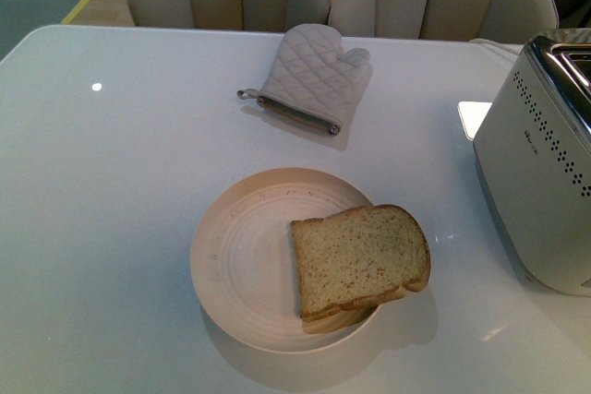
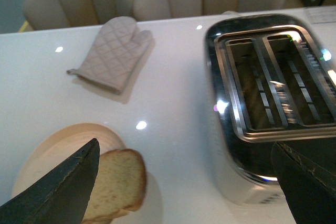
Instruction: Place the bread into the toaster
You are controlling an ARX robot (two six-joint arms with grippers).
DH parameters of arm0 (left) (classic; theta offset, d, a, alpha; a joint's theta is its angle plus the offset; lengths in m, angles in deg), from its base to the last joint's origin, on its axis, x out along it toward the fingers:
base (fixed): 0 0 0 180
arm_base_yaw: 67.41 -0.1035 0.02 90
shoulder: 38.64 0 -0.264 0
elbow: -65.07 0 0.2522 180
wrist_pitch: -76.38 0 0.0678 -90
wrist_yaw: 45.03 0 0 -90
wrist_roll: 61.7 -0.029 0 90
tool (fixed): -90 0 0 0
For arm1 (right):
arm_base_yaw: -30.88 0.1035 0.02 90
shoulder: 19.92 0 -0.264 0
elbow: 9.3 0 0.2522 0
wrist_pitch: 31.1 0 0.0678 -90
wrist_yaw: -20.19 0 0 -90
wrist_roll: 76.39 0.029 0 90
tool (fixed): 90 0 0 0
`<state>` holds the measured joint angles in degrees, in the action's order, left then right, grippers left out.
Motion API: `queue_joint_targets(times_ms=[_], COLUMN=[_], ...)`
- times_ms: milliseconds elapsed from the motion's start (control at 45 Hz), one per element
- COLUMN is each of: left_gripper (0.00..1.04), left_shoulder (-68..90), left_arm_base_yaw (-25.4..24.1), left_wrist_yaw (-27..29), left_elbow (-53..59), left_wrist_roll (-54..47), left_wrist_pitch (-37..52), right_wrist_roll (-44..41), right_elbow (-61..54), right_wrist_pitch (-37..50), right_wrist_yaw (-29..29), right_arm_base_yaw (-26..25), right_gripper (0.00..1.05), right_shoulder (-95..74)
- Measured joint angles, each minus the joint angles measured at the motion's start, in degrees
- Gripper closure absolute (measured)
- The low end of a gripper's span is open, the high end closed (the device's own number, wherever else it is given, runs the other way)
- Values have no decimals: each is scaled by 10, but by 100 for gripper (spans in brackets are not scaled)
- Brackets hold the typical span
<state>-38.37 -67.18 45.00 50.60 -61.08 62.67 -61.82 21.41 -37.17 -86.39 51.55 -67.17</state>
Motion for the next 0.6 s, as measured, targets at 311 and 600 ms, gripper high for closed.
queue_joint_targets(times_ms=[311, 600], left_gripper=[7, 7], left_shoulder=[0, 0], left_arm_base_yaw=[0, 0], left_wrist_yaw=[0, 0], left_elbow=[0, 0], left_wrist_roll=[-1, -1], left_wrist_pitch=[0, 0], right_wrist_roll=[55, 150], right_elbow=[86, 119], right_wrist_pitch=[153, 219], right_wrist_yaw=[67, 150], right_arm_base_yaw=[22, 18], right_gripper=[9, 9], right_shoulder=[-334, -524])
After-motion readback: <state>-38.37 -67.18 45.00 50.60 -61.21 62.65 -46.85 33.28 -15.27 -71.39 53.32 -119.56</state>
